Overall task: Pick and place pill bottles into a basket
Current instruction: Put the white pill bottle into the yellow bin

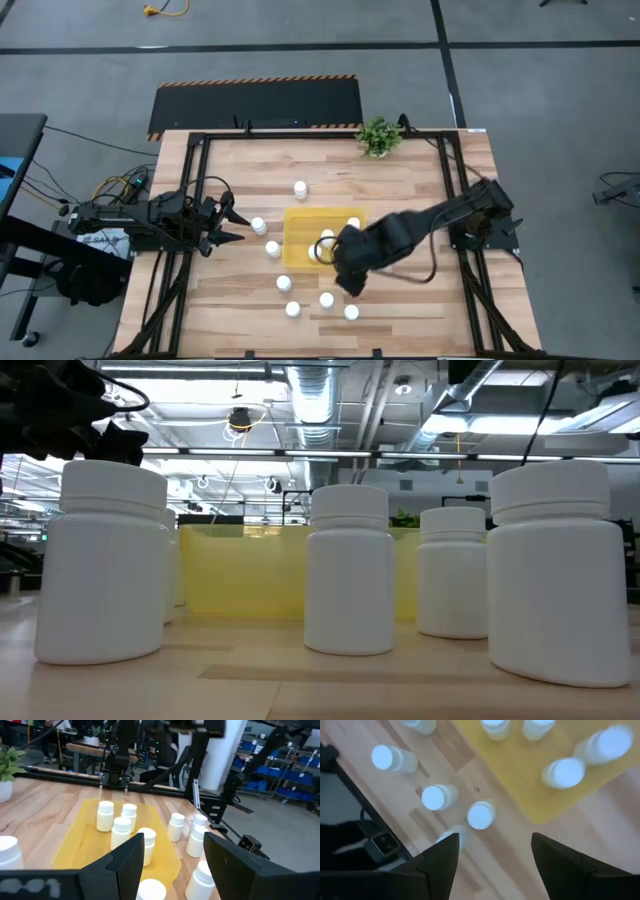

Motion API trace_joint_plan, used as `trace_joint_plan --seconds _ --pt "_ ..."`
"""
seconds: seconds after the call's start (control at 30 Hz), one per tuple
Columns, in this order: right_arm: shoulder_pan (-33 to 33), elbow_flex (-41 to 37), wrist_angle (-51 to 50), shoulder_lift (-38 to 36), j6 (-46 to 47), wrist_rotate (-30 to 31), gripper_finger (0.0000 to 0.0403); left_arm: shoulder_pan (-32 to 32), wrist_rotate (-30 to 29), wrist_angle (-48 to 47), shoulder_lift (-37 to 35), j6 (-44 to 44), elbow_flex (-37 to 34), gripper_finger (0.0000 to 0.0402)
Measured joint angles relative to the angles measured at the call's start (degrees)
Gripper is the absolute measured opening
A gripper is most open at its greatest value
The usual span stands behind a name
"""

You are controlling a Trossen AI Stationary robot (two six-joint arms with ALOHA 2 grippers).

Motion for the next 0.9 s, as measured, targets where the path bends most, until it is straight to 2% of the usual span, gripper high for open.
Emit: trace_joint_plan --seconds 0.27,0.43,0.9 --pt "1.96 0.02 5.85 6.56 13.38 -2.88 0.0242 0.01 -1.08 -0.52 0.00 0.00 0.07 0.0194" --pt "2.63 0.04 7.02 9.25 17.67 -4.20 0.0242 0.00 -2.17 -0.67 -0.02 0.22 0.07 0.0194" --pt "2.43 0.07 5.12 13.41 19.78 -3.11 0.0242 0.01 -2.33 -0.76 -0.01 0.24 0.07 0.0194"
